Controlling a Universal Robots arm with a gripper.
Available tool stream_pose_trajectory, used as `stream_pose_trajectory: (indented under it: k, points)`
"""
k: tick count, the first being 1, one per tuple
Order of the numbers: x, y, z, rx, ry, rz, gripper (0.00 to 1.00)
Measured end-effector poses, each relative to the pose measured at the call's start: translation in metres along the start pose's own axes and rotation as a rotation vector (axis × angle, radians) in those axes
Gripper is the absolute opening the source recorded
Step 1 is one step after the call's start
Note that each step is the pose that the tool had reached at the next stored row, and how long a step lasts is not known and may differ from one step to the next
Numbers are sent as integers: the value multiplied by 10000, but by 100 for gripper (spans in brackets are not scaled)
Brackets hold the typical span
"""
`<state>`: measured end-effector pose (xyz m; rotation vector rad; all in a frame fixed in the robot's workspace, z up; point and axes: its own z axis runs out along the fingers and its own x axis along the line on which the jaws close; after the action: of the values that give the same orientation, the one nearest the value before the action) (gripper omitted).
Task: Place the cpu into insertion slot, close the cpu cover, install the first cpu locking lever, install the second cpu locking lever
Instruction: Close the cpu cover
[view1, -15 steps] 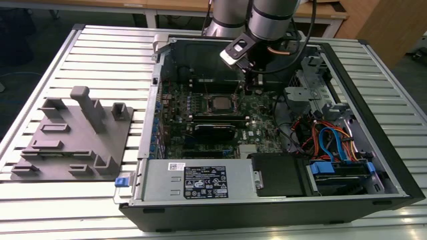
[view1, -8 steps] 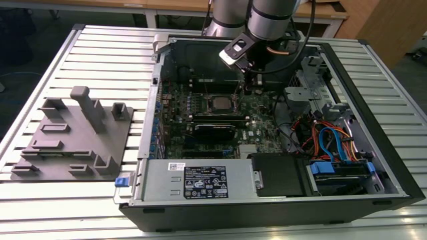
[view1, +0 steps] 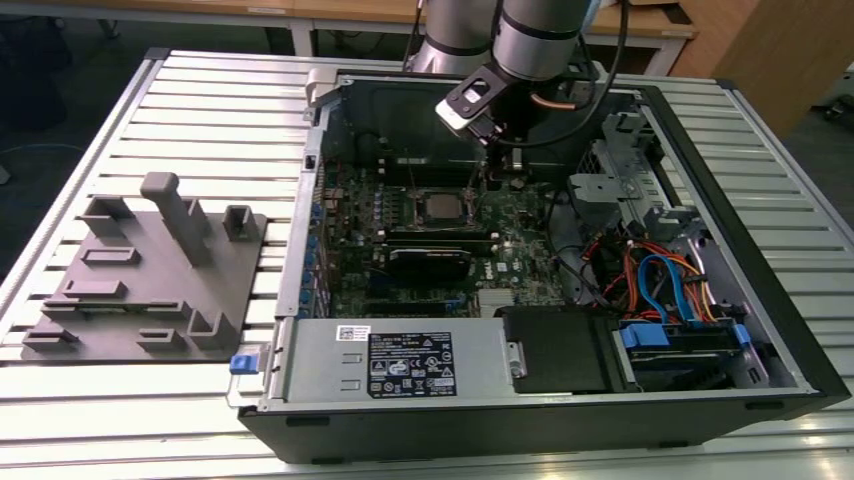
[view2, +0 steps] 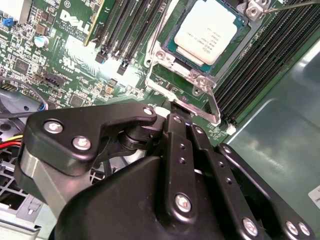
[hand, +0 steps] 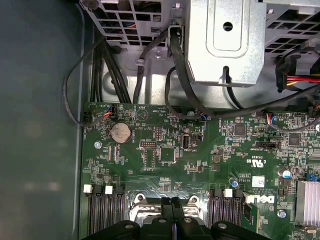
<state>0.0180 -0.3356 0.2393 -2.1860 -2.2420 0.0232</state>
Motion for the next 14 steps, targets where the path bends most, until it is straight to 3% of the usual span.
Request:
stream_pose_trajectory:
  k: [14]
  points:
    - [1,-39,4,0,1,0,10]
